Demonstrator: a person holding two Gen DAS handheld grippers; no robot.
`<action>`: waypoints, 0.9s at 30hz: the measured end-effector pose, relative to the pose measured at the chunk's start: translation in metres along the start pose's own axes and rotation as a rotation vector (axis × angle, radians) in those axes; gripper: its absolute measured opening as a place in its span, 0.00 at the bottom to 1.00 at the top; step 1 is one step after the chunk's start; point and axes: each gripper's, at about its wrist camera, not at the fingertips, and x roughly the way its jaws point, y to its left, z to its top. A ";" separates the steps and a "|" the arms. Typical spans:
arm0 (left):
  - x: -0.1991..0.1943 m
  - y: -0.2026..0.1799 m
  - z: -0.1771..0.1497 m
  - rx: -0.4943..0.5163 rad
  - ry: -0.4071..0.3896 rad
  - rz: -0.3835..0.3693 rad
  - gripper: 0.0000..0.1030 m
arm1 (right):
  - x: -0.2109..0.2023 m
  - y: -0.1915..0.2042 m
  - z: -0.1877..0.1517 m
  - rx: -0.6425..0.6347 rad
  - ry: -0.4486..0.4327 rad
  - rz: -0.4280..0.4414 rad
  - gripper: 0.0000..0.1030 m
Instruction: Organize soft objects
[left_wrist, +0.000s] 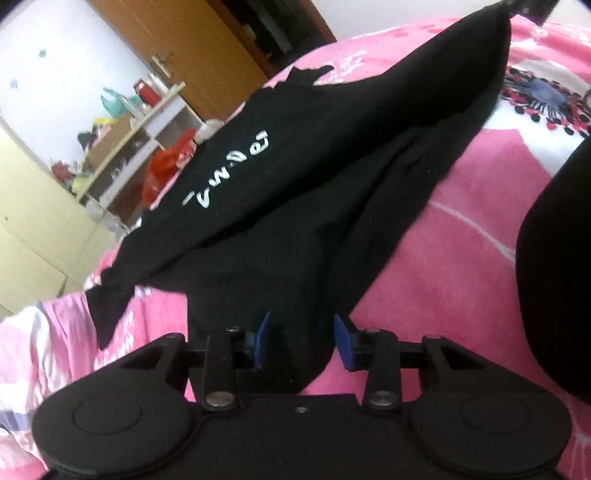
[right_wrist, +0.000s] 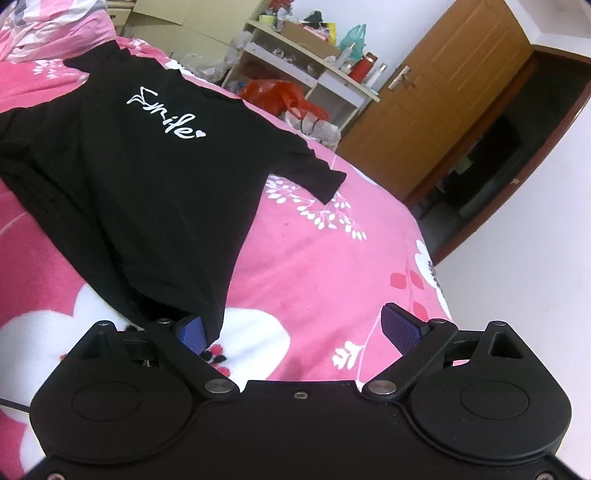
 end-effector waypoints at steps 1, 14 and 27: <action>0.000 -0.001 -0.001 0.011 0.000 -0.002 0.21 | 0.000 -0.001 0.001 0.007 -0.001 0.002 0.92; -0.063 0.082 -0.005 -0.473 -0.076 0.254 0.03 | -0.008 -0.001 0.006 0.007 -0.046 -0.009 0.92; -0.054 0.164 -0.092 -1.270 0.208 0.160 0.03 | -0.022 0.042 0.016 -0.174 -0.144 0.017 0.91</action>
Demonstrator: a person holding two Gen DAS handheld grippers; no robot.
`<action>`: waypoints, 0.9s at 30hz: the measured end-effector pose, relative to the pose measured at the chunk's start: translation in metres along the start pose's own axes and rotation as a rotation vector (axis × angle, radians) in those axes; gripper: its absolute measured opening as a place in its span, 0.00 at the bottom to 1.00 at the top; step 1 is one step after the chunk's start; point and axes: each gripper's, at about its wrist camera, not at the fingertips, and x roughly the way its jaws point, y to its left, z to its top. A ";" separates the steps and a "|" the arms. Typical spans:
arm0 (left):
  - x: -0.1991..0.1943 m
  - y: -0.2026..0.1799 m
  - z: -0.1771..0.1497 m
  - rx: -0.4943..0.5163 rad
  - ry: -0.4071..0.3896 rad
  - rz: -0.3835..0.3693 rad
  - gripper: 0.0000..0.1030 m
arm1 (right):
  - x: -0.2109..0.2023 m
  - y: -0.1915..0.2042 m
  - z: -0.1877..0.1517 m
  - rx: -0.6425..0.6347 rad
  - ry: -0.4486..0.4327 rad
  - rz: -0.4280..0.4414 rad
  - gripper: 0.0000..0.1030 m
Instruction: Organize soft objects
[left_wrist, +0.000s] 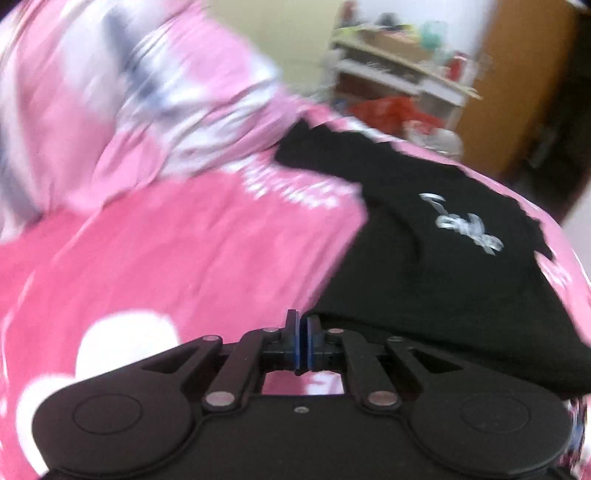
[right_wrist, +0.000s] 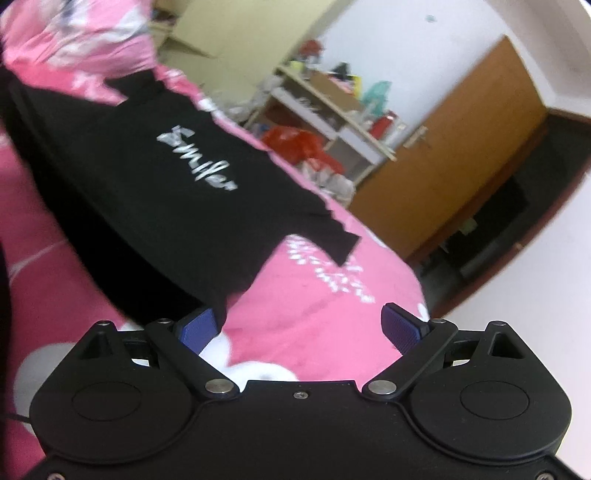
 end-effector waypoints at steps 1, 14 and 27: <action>0.004 0.005 0.000 -0.011 0.013 0.020 0.03 | 0.004 0.006 -0.002 -0.020 0.011 0.000 0.91; -0.015 -0.008 -0.023 0.372 0.069 0.177 0.25 | 0.029 -0.006 -0.051 0.120 0.229 0.085 0.89; -0.001 -0.035 -0.060 0.838 -0.118 0.193 0.21 | 0.062 0.039 -0.013 0.044 0.081 0.271 0.95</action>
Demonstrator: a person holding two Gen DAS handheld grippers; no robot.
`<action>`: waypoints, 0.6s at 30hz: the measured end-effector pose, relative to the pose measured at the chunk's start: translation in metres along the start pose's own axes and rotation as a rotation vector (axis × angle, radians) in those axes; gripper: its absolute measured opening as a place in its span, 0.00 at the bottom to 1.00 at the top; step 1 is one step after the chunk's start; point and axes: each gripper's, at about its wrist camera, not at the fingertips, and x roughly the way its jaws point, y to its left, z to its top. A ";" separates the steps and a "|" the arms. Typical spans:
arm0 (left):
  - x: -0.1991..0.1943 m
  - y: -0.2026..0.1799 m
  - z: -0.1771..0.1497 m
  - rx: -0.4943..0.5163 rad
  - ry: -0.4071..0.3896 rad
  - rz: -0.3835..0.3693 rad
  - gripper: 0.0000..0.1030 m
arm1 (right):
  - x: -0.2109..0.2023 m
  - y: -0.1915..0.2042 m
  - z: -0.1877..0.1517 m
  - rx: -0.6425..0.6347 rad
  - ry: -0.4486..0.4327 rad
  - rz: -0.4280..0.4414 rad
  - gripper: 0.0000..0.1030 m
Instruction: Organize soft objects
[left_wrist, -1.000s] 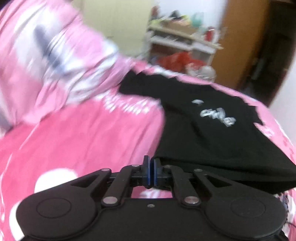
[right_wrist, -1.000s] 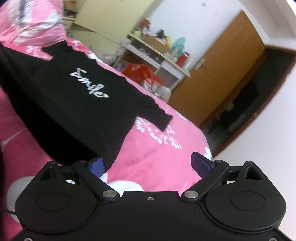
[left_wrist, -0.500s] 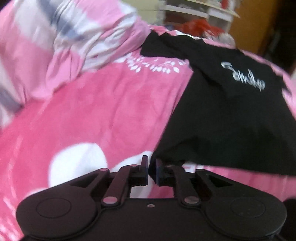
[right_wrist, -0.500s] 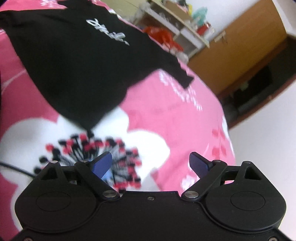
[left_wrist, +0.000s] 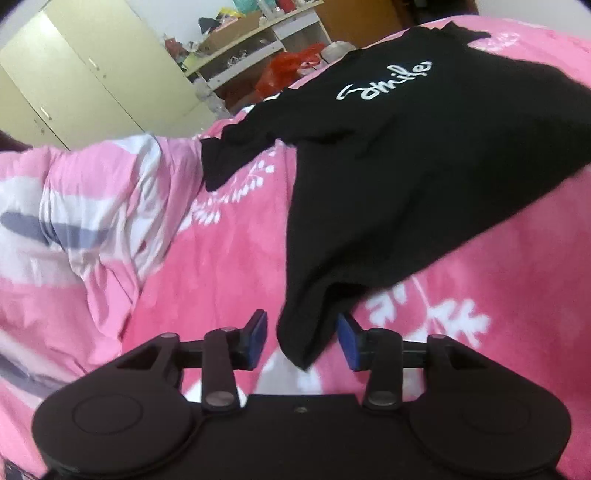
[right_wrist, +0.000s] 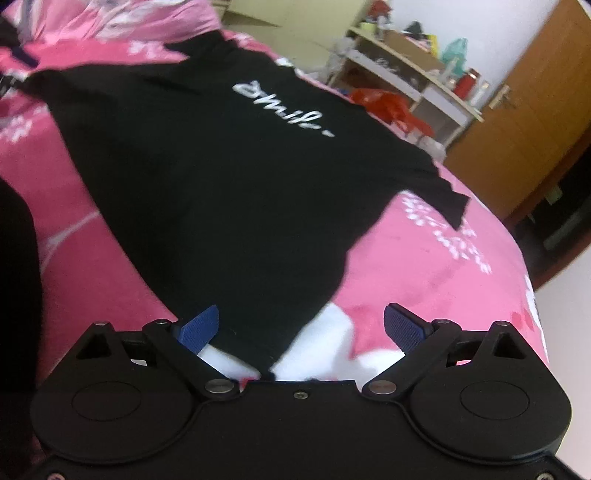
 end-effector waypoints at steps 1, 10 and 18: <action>0.002 0.002 0.000 -0.001 0.000 0.013 0.15 | 0.002 0.003 0.000 0.000 -0.004 -0.009 0.95; -0.013 0.020 0.001 -0.031 -0.072 0.078 0.00 | -0.013 -0.041 -0.013 0.337 -0.032 -0.115 0.05; -0.069 0.020 0.032 -0.065 -0.156 0.064 0.00 | -0.044 -0.052 -0.020 0.323 -0.050 0.014 0.45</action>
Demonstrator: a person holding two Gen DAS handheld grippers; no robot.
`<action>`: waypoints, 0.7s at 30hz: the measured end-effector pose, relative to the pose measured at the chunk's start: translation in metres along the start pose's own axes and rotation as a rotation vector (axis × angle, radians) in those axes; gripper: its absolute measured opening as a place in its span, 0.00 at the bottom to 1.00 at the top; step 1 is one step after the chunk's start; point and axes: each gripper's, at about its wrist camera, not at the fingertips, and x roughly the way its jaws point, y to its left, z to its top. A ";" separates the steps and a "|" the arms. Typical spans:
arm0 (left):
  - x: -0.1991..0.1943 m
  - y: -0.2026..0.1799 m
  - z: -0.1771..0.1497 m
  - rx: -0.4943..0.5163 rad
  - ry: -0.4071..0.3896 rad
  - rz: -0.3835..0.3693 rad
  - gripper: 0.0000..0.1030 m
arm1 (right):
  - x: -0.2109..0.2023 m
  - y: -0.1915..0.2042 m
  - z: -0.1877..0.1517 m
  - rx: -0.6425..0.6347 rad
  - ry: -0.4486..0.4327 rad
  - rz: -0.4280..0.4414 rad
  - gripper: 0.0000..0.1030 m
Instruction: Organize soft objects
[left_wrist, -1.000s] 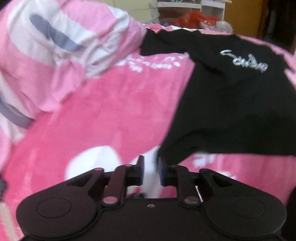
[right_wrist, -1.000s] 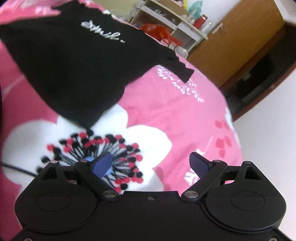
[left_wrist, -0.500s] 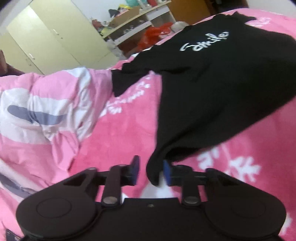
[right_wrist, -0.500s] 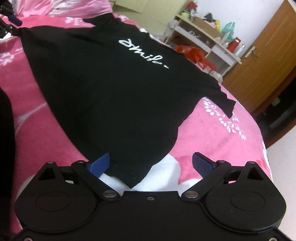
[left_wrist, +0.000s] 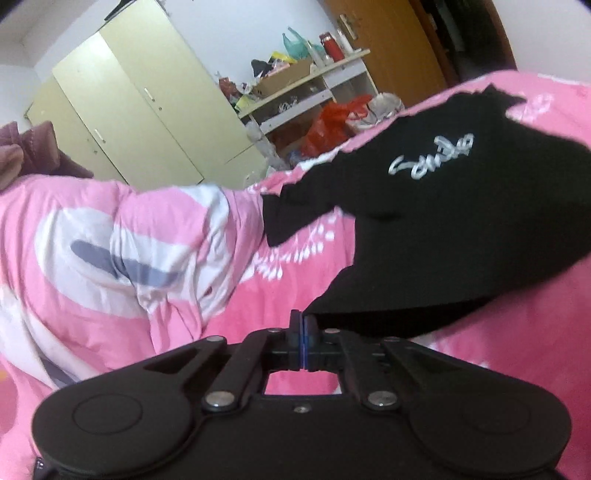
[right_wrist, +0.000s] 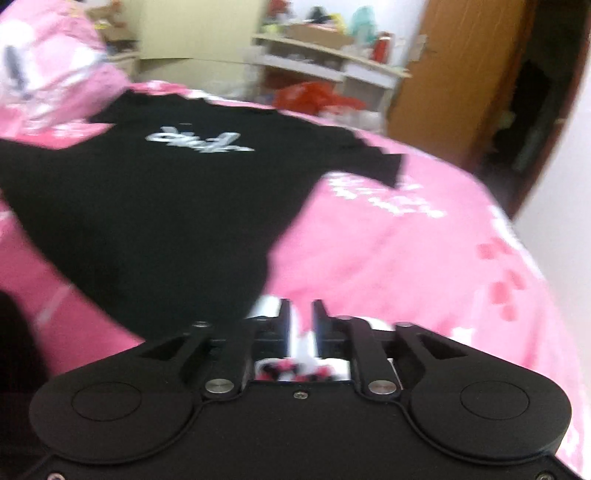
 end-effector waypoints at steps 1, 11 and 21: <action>-0.004 -0.001 0.007 0.001 -0.007 -0.004 0.00 | -0.004 0.013 0.001 -0.066 -0.028 0.013 0.63; -0.008 0.003 0.045 -0.094 -0.059 -0.036 0.00 | 0.019 0.142 0.080 -0.363 -0.211 0.250 0.71; -0.009 0.017 0.048 -0.211 -0.068 -0.064 0.00 | 0.020 0.229 0.137 -0.439 -0.328 0.398 0.77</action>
